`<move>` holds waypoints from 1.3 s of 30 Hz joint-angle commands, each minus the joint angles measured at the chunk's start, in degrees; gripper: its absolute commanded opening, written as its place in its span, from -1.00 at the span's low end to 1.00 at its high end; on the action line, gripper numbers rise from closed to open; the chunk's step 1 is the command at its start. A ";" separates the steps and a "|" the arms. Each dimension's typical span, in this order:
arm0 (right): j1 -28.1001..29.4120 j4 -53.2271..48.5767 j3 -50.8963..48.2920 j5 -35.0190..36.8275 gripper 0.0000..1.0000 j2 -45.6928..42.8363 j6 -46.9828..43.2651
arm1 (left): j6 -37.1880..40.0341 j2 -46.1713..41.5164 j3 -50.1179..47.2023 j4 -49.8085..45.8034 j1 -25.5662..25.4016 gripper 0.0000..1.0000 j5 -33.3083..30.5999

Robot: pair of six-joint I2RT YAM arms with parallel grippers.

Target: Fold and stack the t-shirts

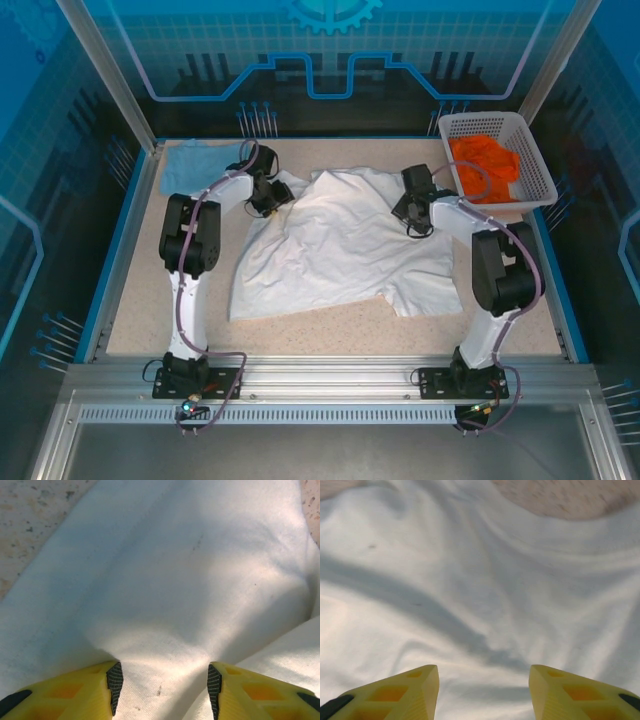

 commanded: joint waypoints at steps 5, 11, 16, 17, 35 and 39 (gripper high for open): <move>-0.60 -6.98 23.57 -6.76 -0.12 16.34 -12.40 | 2.48 -1.00 0.21 -4.65 0.72 0.00 -2.84; -1.29 -13.29 37.68 -11.15 -0.24 29.00 -13.95 | 6.88 0.78 6.65 -4.86 -0.66 -0.24 -1.94; -1.77 -16.26 42.95 -12.48 -0.27 35.43 -12.81 | 8.35 8.22 16.01 -8.49 -0.70 -0.45 1.32; -1.96 -17.22 43.83 -11.86 -0.27 36.27 -12.48 | 8.46 9.28 16.98 -8.94 -0.75 -0.44 0.94; -11.62 -14.62 36.24 -13.87 -0.02 33.91 -5.63 | 4.94 6.63 10.54 -11.88 6.06 -0.44 -15.62; -12.40 -14.31 36.17 -14.71 0.08 33.16 -5.72 | 5.13 5.82 11.42 -11.97 6.81 -0.43 -17.38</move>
